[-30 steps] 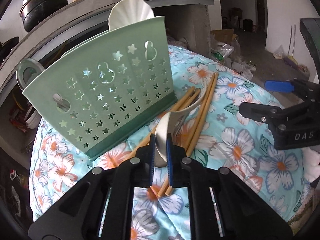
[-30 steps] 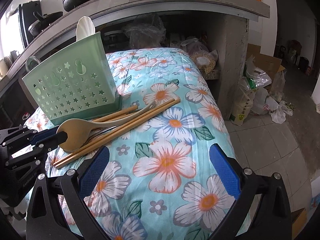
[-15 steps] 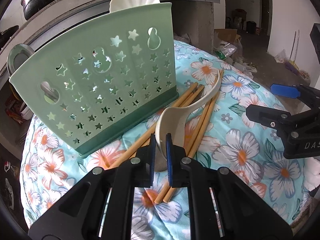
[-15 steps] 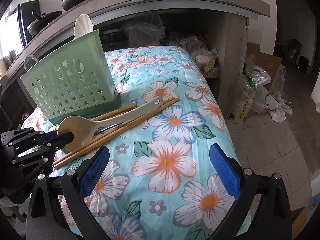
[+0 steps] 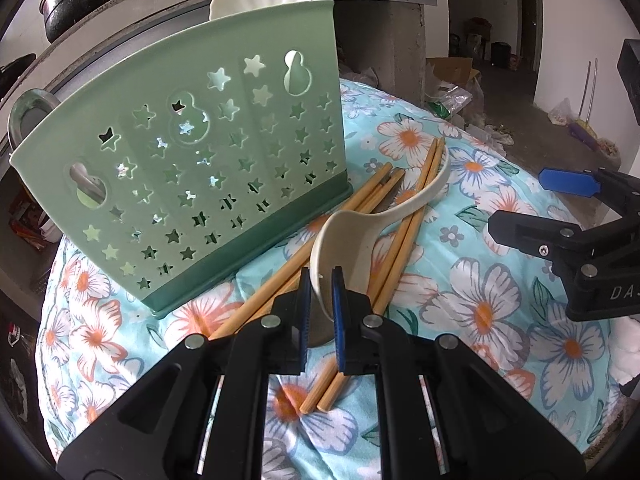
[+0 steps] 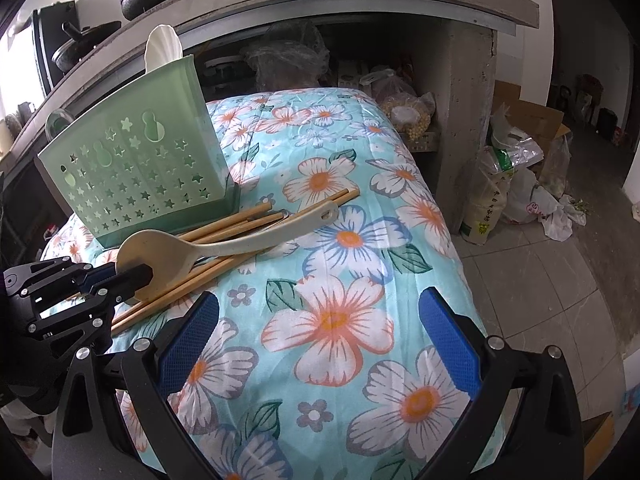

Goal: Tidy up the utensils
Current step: 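Lift the ceramic spoon with the left tool while the right tool grasps the wooden chopsticks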

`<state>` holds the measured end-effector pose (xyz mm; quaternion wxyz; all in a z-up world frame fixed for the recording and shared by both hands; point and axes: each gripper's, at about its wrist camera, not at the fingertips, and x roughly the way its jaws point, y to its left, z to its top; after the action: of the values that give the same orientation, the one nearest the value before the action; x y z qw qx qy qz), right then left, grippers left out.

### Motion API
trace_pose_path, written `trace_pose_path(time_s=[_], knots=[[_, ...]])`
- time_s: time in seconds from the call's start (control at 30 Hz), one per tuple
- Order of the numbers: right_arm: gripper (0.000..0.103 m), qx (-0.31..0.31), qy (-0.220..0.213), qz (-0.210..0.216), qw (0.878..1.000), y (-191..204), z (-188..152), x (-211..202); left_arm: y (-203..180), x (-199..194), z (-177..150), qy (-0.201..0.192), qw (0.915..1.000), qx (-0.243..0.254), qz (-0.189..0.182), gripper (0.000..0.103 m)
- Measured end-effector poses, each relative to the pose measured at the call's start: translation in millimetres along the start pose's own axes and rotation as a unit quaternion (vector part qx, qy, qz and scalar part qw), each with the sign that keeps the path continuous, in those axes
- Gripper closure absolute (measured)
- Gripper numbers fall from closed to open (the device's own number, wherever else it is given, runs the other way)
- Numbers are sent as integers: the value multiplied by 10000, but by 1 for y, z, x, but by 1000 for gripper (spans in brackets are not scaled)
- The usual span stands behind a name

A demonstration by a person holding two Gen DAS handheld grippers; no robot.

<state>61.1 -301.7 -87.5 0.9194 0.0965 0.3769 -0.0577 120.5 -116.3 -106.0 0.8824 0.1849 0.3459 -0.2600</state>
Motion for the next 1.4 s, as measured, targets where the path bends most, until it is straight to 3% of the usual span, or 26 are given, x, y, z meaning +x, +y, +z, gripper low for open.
trace_pose_path(time_s=[0.27,0.7,1.0,1.17,1.4], knots=[[6,-7,5,5,10000,0,-1,1,-2,-6,2,-186,9998,-9,56,97],[6,36,-47,-3,10000,-1,-2,0,2,-47,15,-819,9963,-39,263,100],[6,-24,-481,-77,9988,-5,0,-24,26,-99,4,-1048,9929,-152,538,100],[19,-121,-692,-88,9975,-6,8,-36,55,-127,-15,-1014,9906,-556,737,100],[34,-721,-733,330,9942,26,24,-35,82,-152,-33,-1062,9853,-806,1068,100]])
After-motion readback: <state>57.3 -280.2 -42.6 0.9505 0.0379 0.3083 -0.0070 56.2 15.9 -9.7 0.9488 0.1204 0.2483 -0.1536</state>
